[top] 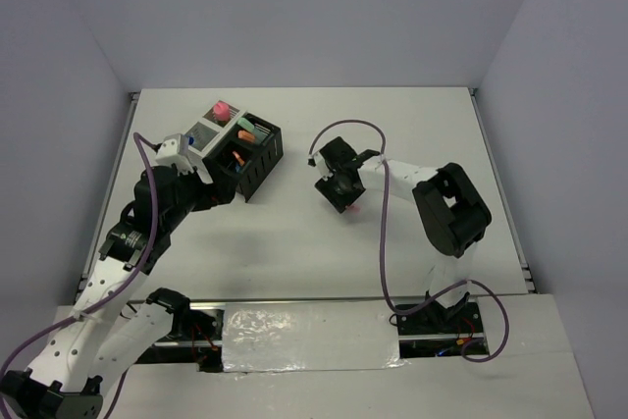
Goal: Sort the stationery into containers
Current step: Pick up the pen from the center of the board, then close the pen cap on the pen.
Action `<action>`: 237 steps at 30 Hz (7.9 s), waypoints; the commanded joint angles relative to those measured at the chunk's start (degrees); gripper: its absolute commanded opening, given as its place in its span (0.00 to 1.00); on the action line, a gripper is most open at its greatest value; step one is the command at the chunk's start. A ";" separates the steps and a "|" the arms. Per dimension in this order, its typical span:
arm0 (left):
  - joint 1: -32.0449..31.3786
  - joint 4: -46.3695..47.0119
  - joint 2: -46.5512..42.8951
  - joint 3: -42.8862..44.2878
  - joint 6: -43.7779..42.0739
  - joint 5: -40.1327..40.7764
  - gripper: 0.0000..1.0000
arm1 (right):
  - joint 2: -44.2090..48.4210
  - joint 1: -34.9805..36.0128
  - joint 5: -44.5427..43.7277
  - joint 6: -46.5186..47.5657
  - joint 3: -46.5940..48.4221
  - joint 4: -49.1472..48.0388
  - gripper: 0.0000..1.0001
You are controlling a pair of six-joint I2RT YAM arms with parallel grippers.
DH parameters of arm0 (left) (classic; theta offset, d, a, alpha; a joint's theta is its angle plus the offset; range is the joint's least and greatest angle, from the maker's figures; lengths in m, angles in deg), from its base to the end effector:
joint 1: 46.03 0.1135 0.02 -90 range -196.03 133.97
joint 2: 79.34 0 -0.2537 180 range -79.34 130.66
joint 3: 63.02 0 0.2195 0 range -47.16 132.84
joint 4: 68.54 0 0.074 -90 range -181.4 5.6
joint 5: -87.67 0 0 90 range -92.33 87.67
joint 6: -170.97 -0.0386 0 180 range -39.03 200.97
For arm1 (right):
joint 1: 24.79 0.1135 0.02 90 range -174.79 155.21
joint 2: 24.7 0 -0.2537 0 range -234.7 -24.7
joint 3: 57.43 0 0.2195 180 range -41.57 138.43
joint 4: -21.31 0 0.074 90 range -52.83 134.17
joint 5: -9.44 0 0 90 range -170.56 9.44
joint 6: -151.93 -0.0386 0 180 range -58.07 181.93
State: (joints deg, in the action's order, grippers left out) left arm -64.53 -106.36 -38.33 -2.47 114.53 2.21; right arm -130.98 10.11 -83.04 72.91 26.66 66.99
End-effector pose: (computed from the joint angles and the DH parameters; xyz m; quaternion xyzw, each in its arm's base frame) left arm 0.1358 -0.0422 0.3181 -0.1291 0.7998 -0.2280 0.5401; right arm 0.2772 0.1913 0.1699 -0.3786 0.9052 0.0190 0.1921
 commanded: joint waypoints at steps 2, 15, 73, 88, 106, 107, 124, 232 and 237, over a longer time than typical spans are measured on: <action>0.13 1.48 -0.85 -0.21 -0.34 -1.11 0.99 | -2.61 -0.53 2.21 -0.26 -0.02 1.55 0.42; 0.04 11.04 1.08 -5.74 5.97 -16.28 0.97 | 15.36 0.43 6.26 -19.57 -6.79 -6.71 0.00; -12.52 30.66 10.40 -0.39 11.88 -13.59 0.00 | 36.49 27.33 -2.97 -29.97 -1.87 -6.53 0.00; -11.12 35.39 5.74 -1.70 19.17 -9.80 0.00 | 44.93 27.33 -0.49 -33.74 -17.43 -10.85 0.91; -11.47 56.84 7.15 -12.86 29.28 -22.38 0.00 | 48.72 17.84 13.81 -62.47 -23.14 -42.74 0.92; -11.56 57.80 7.06 -13.13 29.37 -22.55 0.00 | 48.19 17.58 14.08 -63.01 -23.14 -43.27 0.90; -12.88 57.64 6.01 -15.33 29.63 -23.78 0.00 | 41.15 15.47 20.06 -68.64 -22.00 -54.96 0.43; -16.83 41.82 -4.36 -13.92 34.20 0.39 0.00 | 41.15 16.96 26.92 -51.68 -14.09 -43.18 0.00; -16.83 43.48 -5.68 -16.73 36.74 0.39 0.00 | 41.85 16.96 26.65 -51.59 -15.84 -49.06 0.00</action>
State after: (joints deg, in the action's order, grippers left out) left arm -81.30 -64.37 -43.51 -16.97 150.55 4.81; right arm -91.33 26.70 -57.55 20.67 10.03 27.28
